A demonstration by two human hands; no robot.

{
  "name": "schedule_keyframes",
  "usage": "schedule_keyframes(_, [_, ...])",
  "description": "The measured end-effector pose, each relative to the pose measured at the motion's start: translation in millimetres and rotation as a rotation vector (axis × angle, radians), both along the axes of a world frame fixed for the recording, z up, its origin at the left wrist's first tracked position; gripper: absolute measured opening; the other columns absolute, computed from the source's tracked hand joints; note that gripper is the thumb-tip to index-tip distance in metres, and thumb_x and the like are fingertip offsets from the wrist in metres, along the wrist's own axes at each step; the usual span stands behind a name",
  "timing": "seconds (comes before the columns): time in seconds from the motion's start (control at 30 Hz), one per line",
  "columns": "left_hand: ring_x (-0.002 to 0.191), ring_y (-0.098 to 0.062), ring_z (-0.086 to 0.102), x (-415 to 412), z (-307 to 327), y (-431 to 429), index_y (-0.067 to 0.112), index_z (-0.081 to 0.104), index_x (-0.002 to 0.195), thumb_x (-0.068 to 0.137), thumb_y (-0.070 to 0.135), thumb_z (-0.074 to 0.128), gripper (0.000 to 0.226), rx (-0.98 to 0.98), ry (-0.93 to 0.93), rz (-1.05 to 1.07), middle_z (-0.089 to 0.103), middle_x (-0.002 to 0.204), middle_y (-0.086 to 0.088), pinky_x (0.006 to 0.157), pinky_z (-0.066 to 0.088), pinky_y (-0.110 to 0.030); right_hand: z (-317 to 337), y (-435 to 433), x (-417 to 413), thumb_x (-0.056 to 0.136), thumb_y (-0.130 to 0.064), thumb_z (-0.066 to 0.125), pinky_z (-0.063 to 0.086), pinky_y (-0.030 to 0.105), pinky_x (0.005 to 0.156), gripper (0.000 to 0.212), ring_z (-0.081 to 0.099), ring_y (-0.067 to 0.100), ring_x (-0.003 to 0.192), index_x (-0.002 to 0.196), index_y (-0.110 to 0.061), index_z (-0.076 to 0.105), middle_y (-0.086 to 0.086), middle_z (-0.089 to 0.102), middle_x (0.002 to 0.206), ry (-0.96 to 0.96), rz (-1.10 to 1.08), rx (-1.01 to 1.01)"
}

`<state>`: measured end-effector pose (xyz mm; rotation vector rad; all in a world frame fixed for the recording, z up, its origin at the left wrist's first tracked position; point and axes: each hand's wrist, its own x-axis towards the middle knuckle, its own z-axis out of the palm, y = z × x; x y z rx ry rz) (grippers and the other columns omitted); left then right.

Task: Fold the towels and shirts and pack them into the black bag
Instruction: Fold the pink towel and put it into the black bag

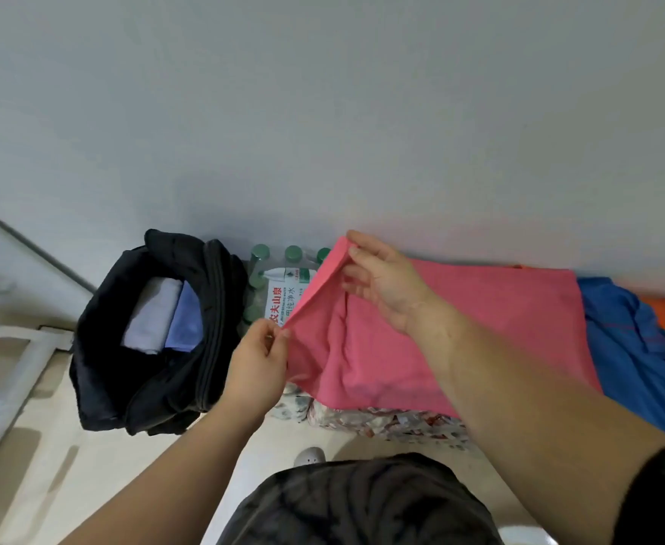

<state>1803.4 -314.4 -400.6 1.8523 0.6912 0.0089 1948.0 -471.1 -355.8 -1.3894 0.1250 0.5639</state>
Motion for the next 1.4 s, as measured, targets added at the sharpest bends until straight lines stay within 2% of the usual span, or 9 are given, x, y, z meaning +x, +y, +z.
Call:
schedule_keyframes(0.2, [0.049, -0.009, 0.045, -5.4, 35.5, -19.3, 0.024, 0.051, 0.081, 0.098, 0.024, 0.057, 0.018, 0.267, -0.18, 0.092, 0.056, 0.057, -0.003, 0.052, 0.037, -0.026, 4.9, -9.7, 16.3, 0.101, -0.014, 0.055, 0.052, 0.036, 0.079, 0.023, 0.064, 0.012, 0.082, 0.12, -0.024, 0.064, -0.004, 0.07, 0.094, 0.047, 0.063, 0.128])
schedule_keyframes(0.37, [0.042, -0.017, 0.039, 9.2, 77.0, -58.7, 0.02, 0.061, 0.084, 0.088, 0.016, 0.071, 0.011, -0.029, -0.077, -0.033, 0.054, 0.053, -0.016, 0.043, 0.03, -0.023, 16.5, -51.7, 31.1, 0.1, -0.017, 0.056, 0.056, 0.038, 0.082, 0.024, 0.069, 0.02, 0.086, 0.124, -0.017, 0.062, 0.002, 0.073, 0.096, 0.05, 0.066, 0.175])
schedule_keyframes(0.5, [0.051, -0.02, 0.039, 20.7, 97.4, -111.8, 0.014, 0.061, 0.095, 0.084, 0.002, 0.071, 0.018, -0.172, -0.082, -0.19, 0.052, 0.061, -0.017, 0.047, 0.03, -0.024, 22.6, -102.8, 40.6, 0.099, -0.017, 0.058, 0.057, 0.036, 0.073, 0.008, 0.069, 0.017, 0.073, 0.099, -0.018, 0.067, 0.002, 0.074, 0.084, -0.005, 0.042, 0.147])
schedule_keyframes(0.6, [0.043, -0.014, 0.033, 31.0, 87.4, -153.3, 0.018, 0.061, 0.094, 0.083, -0.001, 0.07, 0.024, -0.071, -0.071, -0.299, 0.041, 0.051, 0.001, 0.044, 0.029, -0.02, 11.3, -139.3, 47.6, 0.096, -0.016, 0.063, 0.054, 0.034, 0.076, 0.01, 0.066, 0.018, 0.079, 0.106, -0.019, 0.066, 0.006, 0.07, 0.096, -0.039, -0.035, 0.09])
schedule_keyframes(0.73, [0.046, -0.016, 0.039, 41.9, 55.7, -202.0, 0.022, 0.06, 0.094, 0.08, 0.0, 0.069, 0.028, 0.01, 0.019, -0.374, 0.045, 0.057, -0.001, 0.045, 0.037, -0.027, -18.4, -177.2, 42.7, 0.093, -0.017, 0.068, 0.049, 0.031, 0.092, 0.048, 0.062, 0.015, 0.114, 0.139, -0.014, 0.054, 0.002, 0.062, 0.133, -0.116, 0.059, -0.16])
schedule_keyframes(0.97, [0.045, -0.007, 0.042, 38.9, 24.8, -237.5, 0.019, 0.057, 0.107, 0.071, -0.005, 0.058, 0.043, 0.178, 0.171, -0.463, 0.05, 0.057, 0.007, 0.048, 0.042, -0.034, -37.7, -195.2, 31.3, 0.091, -0.022, 0.07, 0.037, 0.021, 0.104, 0.056, 0.052, 0.016, 0.129, 0.142, -0.007, 0.052, 0.005, 0.055, 0.142, -0.304, 0.333, -0.522])
schedule_keyframes(1.1, [0.049, -0.011, 0.047, 32.2, 34.7, -238.1, 0.023, 0.056, 0.105, 0.069, -0.006, 0.06, 0.047, 0.191, 0.192, -0.45, 0.059, 0.071, -0.009, 0.049, 0.046, -0.041, -30.4, -199.6, 34.1, 0.091, -0.015, 0.068, 0.043, 0.025, 0.095, 0.044, 0.06, 0.018, 0.112, 0.131, 0.001, 0.059, 0.005, 0.064, 0.122, -0.383, 0.258, -0.516])
schedule_keyframes(1.27, [0.054, -0.018, 0.05, 33.0, 69.4, -248.0, 0.025, 0.06, 0.099, 0.072, -0.008, 0.057, 0.043, 0.031, 0.124, -0.421, 0.054, 0.079, -0.003, 0.046, 0.047, -0.032, -13.6, -223.2, 33.9, 0.093, -0.02, 0.068, 0.038, 0.021, 0.104, 0.048, 0.054, 0.01, 0.123, 0.138, -0.007, 0.057, 0.003, 0.059, 0.14, -0.422, 0.126, -0.42])
schedule_keyframes(1.4, [0.054, -0.015, 0.047, 39.0, 79.4, -273.2, 0.02, 0.06, 0.105, 0.074, -0.01, 0.057, 0.043, -0.016, 0.092, -0.528, 0.053, 0.082, -0.003, 0.043, 0.041, -0.024, -13.7, -255.5, 35.2, 0.092, -0.024, 0.069, 0.047, 0.039, 0.108, 0.043, 0.06, 0.011, 0.119, 0.132, -0.011, 0.063, 0.001, 0.064, 0.132, -0.384, -0.008, -0.34])
